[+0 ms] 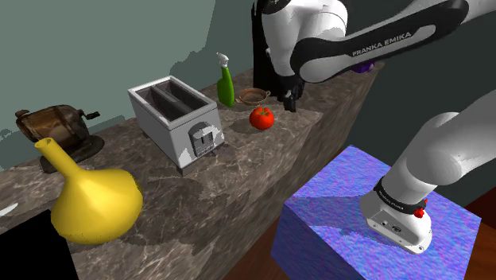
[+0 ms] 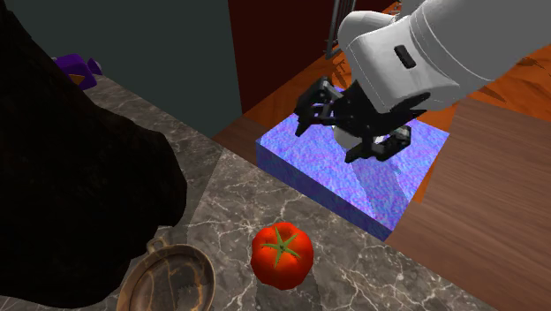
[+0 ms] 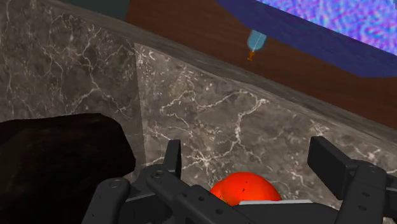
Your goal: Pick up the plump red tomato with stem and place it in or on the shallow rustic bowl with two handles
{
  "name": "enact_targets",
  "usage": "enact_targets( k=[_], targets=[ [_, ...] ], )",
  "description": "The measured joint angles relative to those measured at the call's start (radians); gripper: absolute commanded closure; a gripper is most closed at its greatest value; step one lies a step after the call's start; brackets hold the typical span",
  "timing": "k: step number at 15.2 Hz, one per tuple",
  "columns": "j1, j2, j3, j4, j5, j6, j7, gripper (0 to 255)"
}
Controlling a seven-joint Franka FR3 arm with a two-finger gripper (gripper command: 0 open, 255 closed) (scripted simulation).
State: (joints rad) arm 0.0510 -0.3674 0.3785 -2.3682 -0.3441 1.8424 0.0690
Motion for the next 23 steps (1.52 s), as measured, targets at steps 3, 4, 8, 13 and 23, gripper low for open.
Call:
enact_targets(
  k=[3,4,8,13,23],
  targets=[
    [-0.006,0.123,0.074,0.038,-0.119,0.035,0.086,0],
    [-0.006,0.168,0.097,0.061,-0.163,0.034,0.117,0],
    [0.007,0.356,0.166,0.136,-0.361,0.018,0.245,0],
    [0.061,0.563,0.188,0.227,-0.575,-0.045,0.361,0],
    [0.038,0.603,0.156,0.199,-0.648,0.012,0.391,0]
  ],
)
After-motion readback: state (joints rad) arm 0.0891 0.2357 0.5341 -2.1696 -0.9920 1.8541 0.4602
